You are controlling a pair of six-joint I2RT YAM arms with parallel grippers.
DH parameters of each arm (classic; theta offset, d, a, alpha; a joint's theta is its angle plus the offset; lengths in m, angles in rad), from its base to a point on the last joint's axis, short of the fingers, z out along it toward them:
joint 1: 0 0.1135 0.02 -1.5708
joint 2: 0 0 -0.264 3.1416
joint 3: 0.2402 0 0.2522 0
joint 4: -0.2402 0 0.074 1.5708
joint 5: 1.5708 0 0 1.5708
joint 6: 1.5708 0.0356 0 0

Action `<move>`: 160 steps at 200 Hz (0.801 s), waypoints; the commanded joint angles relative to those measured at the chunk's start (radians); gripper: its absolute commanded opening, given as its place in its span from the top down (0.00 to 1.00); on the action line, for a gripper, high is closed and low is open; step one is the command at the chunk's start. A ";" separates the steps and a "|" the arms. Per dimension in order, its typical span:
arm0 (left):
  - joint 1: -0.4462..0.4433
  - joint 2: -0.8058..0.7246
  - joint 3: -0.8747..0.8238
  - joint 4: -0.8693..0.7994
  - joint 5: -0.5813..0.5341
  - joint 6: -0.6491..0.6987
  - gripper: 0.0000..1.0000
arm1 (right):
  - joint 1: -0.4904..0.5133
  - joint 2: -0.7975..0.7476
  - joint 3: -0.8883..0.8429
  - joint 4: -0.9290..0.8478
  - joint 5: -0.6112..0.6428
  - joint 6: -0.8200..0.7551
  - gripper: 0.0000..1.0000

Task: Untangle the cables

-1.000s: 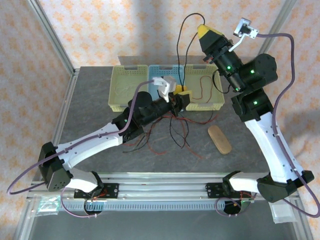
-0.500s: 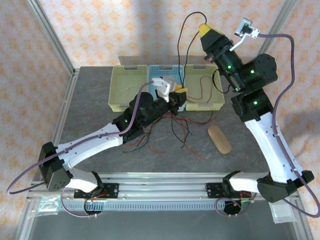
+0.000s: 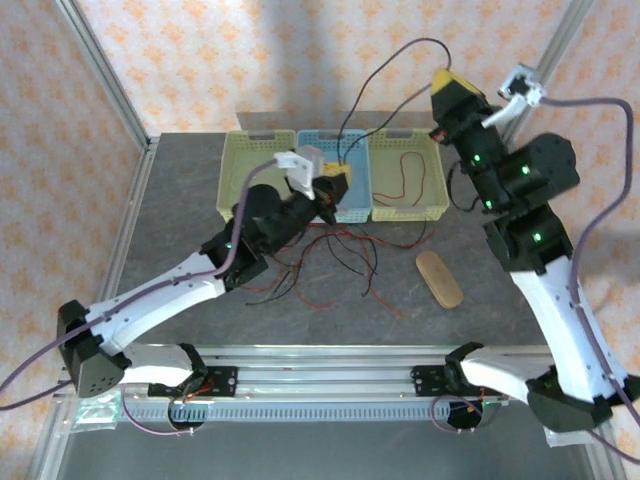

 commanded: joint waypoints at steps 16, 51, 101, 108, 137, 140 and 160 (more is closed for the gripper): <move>0.137 -0.108 -0.014 0.025 0.097 -0.108 1.00 | 0.005 -0.089 -0.176 -0.179 0.213 -0.098 1.00; 0.180 -0.132 0.049 -0.022 0.122 -0.085 1.00 | 0.005 -0.098 -0.378 -0.155 0.029 0.026 1.00; 0.182 -0.112 0.117 -0.005 0.156 -0.042 1.00 | 0.029 0.044 -0.613 0.187 -0.546 0.215 1.00; 0.182 -0.107 0.120 0.000 0.166 -0.042 1.00 | 0.044 0.078 -0.594 0.181 -0.604 0.195 1.00; 0.182 -0.089 0.123 0.009 0.207 -0.051 1.00 | 0.118 0.159 -0.473 0.071 -0.647 0.066 1.00; 0.182 -0.088 0.123 0.008 0.209 -0.051 1.00 | 0.121 0.157 -0.471 0.069 -0.634 0.066 1.00; 0.182 -0.095 0.109 -0.016 0.201 -0.047 1.00 | 0.121 0.124 -0.452 0.027 -0.458 0.057 1.00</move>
